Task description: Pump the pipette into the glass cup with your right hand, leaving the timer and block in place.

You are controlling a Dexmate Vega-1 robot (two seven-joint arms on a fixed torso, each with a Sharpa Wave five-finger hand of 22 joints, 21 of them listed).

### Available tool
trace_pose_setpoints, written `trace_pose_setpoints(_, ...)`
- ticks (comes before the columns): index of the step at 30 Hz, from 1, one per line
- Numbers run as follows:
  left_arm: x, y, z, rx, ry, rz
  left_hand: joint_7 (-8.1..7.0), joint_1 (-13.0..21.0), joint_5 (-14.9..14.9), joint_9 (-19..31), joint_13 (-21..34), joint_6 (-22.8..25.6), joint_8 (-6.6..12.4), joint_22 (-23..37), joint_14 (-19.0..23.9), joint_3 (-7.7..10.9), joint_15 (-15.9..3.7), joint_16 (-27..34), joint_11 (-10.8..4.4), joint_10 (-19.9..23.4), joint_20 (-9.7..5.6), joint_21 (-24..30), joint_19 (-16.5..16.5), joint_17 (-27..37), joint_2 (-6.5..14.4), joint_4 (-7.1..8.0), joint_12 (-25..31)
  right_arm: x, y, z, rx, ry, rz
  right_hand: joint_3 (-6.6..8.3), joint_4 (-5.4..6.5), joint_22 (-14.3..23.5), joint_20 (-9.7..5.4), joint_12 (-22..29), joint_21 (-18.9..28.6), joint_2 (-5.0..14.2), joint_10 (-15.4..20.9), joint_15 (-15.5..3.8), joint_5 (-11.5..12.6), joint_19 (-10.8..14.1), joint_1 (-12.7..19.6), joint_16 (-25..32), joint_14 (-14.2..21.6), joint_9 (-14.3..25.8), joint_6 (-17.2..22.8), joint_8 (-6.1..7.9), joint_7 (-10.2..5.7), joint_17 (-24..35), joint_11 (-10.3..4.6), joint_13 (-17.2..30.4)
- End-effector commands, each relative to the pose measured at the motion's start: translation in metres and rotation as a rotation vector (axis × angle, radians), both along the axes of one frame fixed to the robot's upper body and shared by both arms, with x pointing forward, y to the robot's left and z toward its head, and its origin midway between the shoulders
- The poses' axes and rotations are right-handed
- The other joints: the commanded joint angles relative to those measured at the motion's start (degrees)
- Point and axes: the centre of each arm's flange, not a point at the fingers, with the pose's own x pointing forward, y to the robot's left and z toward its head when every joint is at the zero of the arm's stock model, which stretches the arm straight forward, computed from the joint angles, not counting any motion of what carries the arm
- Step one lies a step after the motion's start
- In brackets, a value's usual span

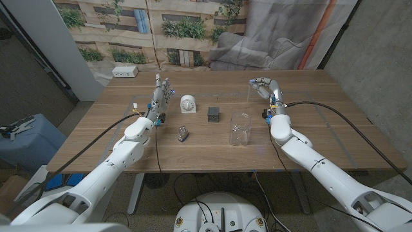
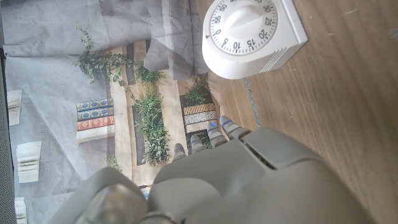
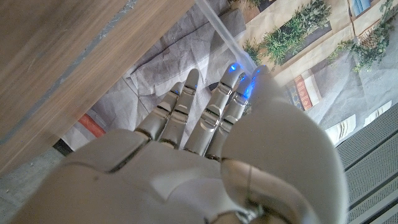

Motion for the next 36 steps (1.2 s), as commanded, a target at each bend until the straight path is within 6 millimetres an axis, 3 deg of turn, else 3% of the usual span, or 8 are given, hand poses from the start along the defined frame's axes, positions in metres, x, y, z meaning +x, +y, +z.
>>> trace_pose_setpoints(1, 0.0, 0.0, -0.0001, 0.0, 0.0, 0.0, -0.33, -0.1, 0.4, 0.1, 0.3, -0.2, 0.33, 0.1, -0.6, -0.39, -6.56, 0.3, -0.1, -0.1, -5.13, 0.3, -0.3, 0.3, 2.5, 0.0, 0.3, 0.0022, -0.0001, 0.0028, -0.001, 0.003, 0.004, 0.16, -0.14, 0.2, -0.35, 0.4, 0.5, 0.6, 0.9, -9.08, 0.3, 0.3, 0.6, 0.4, 0.8, 0.1, 0.9, 0.64, 0.21, 0.1, -0.15, 0.2)
trace_pose_setpoints(28, 0.0, 0.0001, 0.0, 0.0, 0.0, 0.0, -0.33, -0.1, 0.4, 0.1, 0.3, -0.2, 0.34, 0.1, -0.6, -0.39, -6.6, 0.3, -0.1, -0.1, -5.13, 0.3, -0.4, 0.3, 2.5, 0.0, 0.3, 0.003, -0.0042, 0.002, 0.028, 0.001, -0.003, 1.24, -0.34, 0.2, -1.25, 1.7, 0.5, 1.65, 4.6, -9.71, 0.7, 0.8, 2.4, 0.9, 3.0, -0.4, 4.2, 1.54, 1.01, 0.3, -0.03, 0.5)
trace_pose_setpoints(36, 0.0001, 0.0, 0.0001, -0.002, 0.0, 0.003, -0.33, -0.1, 0.4, 0.1, 0.3, -0.2, 0.34, 0.1, -0.5, -0.39, -6.64, 0.3, -0.07, -0.1, -5.11, 0.3, -0.4, 0.3, 2.5, 0.0, 0.3, 0.0015, -0.0035, 0.0012, 0.027, -0.015, -0.023, 1.44, -0.68, 0.2, -2.15, 1.7, 0.4, 1.38, 5.2, -10.13, 0.2, 0.6, 4.6, 1.4, 3.7, -0.6, 5.1, 1.5, 0.56, 0.8, 0.07, 0.5)
